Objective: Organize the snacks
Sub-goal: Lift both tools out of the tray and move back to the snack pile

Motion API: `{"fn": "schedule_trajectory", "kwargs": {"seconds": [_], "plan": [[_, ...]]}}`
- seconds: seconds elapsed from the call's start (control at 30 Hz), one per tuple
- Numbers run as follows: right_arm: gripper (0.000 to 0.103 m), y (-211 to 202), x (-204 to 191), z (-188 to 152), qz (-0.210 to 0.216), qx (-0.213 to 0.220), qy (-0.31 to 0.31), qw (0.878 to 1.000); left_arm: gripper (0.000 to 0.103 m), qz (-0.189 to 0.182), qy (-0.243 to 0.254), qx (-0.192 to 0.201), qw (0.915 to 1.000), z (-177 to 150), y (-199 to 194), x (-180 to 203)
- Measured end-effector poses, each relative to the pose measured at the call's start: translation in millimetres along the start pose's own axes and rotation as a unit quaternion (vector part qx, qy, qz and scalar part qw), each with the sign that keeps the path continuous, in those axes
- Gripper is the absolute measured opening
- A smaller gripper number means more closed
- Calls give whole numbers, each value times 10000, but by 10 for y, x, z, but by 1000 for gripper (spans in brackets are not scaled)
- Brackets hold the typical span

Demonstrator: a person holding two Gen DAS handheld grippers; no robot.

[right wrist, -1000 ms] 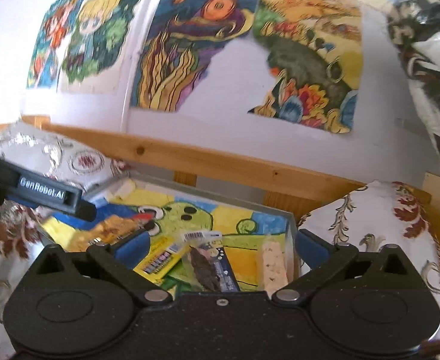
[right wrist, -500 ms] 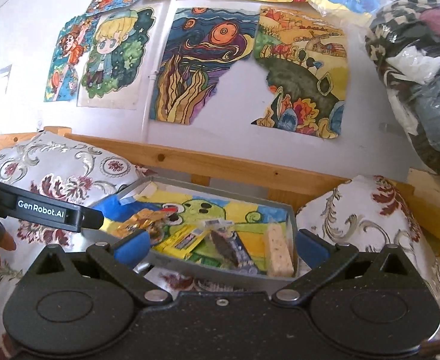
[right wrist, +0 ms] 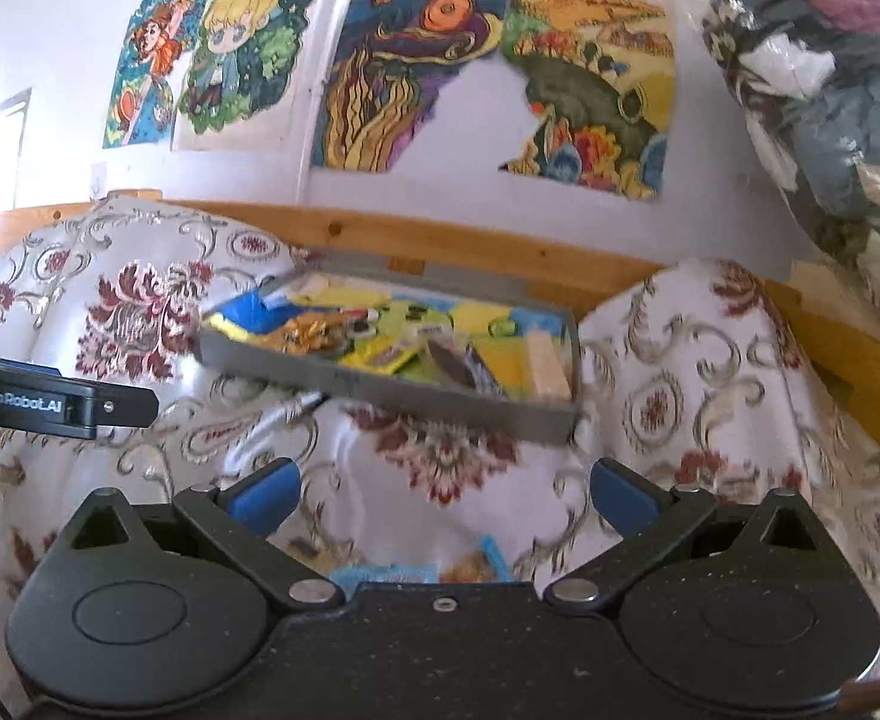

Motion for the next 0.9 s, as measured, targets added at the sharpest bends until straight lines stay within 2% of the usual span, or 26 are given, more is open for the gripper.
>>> {"fn": "schedule_trajectory", "kwargs": {"seconds": [0.13,0.33,0.5,0.9], "plan": [[102,-117,-68,-135,3,-205,72,9998,103,42,-33,-104,9999,-127,-134,-40],[102,-228,-178,-345,-60,-541,259,9982,103,132,350,-368,9986,-301,-238,-103],[102,-281,-233,-516,-130,-810,335,9961,103,121,408,-541,9976,-411,-284,-133],[102,-208,-302,-758,-102,-1226,384,9917,103,-32,585,-651,9962,-541,-228,-48]]}}
Point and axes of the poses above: each gripper's, at about its wrist camera, not at the fingertips, and y roughly the way its jaws point, x to its right, z to its top, the point moved 10 cm from there along y, roughly the way its jaws point, and after that the axes turned 15 degrees about x, right-handed, at the moved point
